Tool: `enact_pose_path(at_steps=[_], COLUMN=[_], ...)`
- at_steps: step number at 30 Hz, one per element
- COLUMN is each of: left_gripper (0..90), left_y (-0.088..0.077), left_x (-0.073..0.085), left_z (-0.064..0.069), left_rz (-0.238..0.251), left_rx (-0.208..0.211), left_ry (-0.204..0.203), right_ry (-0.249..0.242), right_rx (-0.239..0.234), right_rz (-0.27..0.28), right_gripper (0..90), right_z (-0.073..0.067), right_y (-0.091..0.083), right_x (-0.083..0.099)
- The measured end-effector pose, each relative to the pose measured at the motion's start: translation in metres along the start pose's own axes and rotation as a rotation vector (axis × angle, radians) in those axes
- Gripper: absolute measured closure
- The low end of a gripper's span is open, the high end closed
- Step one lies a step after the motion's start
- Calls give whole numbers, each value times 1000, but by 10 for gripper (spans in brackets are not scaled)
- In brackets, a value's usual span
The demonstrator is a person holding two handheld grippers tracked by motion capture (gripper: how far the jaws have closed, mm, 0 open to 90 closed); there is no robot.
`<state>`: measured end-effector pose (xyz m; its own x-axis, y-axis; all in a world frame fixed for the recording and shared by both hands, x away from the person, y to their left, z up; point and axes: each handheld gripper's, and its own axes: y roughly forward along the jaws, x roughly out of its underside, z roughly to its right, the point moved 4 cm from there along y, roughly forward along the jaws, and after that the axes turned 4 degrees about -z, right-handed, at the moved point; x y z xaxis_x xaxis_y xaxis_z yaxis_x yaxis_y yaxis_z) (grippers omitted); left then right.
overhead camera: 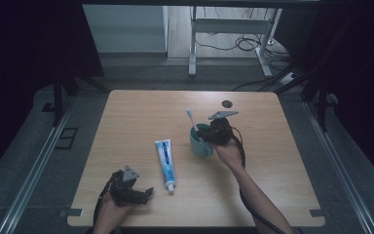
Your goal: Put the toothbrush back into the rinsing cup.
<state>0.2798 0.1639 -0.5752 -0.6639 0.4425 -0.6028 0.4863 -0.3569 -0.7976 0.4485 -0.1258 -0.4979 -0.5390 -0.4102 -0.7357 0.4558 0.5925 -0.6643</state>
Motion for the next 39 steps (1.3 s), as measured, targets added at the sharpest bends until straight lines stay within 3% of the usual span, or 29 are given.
enact_pose_path(at_steps=[14,24,39], left_gripper=[0,0,0], left_y=[0,0,0], left_x=[0,0,0], left_z=[0,0,0], left_rz=[1,5,6], left_rx=[1,1,1], left_ry=[0,-5,-5], right_ry=[-39,-112,-101], right_rx=[15,52,85], right_rz=[11,-12,-27], right_gripper=[560,377,143], right_z=[-2,-10,-9], right_y=[-16,-30,-50], right_x=[-5,-6,5])
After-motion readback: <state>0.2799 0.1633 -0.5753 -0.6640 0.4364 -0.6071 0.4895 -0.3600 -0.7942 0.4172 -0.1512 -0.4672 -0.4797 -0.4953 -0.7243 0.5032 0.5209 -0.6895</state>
